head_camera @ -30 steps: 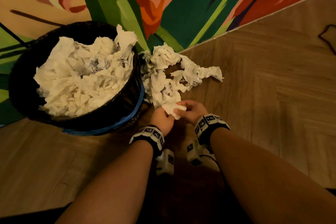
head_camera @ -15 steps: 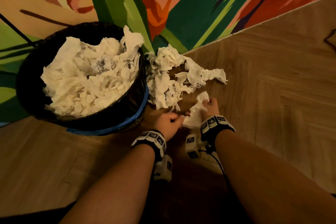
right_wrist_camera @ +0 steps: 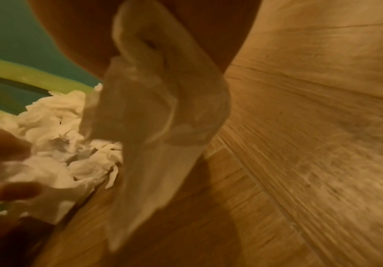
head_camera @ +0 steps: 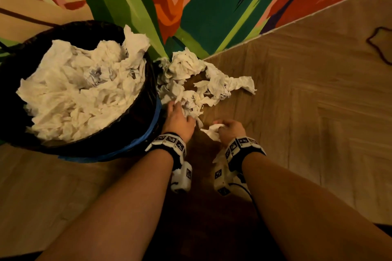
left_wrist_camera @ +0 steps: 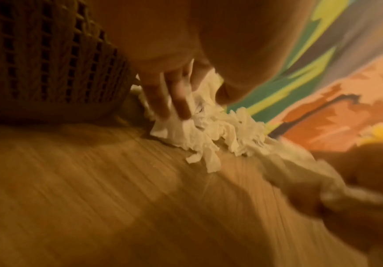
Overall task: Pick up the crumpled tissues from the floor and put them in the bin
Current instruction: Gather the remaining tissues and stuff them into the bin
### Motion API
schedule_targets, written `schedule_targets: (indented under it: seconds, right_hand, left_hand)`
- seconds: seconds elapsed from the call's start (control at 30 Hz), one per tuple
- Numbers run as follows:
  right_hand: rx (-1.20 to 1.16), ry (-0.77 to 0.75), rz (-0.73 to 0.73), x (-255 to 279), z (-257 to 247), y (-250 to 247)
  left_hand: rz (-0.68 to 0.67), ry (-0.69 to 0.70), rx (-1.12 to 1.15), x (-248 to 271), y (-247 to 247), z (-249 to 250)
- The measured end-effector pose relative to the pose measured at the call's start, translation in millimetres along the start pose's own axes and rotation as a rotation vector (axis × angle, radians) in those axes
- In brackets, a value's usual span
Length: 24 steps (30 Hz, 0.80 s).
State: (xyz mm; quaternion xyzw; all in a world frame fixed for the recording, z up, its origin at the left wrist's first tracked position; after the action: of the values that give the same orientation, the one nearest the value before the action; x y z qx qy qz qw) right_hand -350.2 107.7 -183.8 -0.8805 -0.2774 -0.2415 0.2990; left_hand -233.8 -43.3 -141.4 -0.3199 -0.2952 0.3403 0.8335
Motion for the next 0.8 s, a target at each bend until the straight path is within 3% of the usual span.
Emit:
schedule_targets:
  seconds: [0.1, 0.17, 0.33, 0.5, 0.7, 0.8]
  right_hand:
    - [0.03, 0.013, 0.019, -0.7, -5.8, 0.3]
    - [-0.004, 0.038, 0.045, -1.8, -7.8, 0.1]
    - [0.189, -0.055, 0.046, -6.4, -18.5, 4.1]
    - [0.189, -0.2, 0.028, 1.5, -25.0, 21.0]
    - [0.295, -0.277, -0.273, 19.2, -37.8, 62.5]
    - [0.298, -0.317, -0.301, 26.7, -38.5, 73.6]
  left_hand:
    - [0.164, 0.118, 0.097, 10.7, -10.3, 8.6]
    - [0.177, 0.105, 0.114, 19.1, -9.1, 2.8]
    - [0.075, 0.024, 0.072, 41.3, 3.6, -28.6]
    - [-0.078, -0.112, -0.001, 54.4, 17.8, -62.7]
    - [-0.095, -0.054, 0.221, 58.3, 13.1, -65.2]
    - [-0.104, -0.071, 0.258, 58.7, 11.4, -63.6]
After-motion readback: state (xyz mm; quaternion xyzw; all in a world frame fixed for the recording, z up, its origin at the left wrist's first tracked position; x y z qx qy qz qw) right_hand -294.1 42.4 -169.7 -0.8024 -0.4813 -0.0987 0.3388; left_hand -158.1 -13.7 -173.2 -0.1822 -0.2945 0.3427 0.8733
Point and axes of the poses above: each hand's wrist, its own x-axis away from the middle knuckle, its own y-axis out of the palm, z = x × y, the point moved 6 cm from there along -x, towards the middle knuckle, and after that the axes turned 2 degrees about -x, right-handed, at the moved point
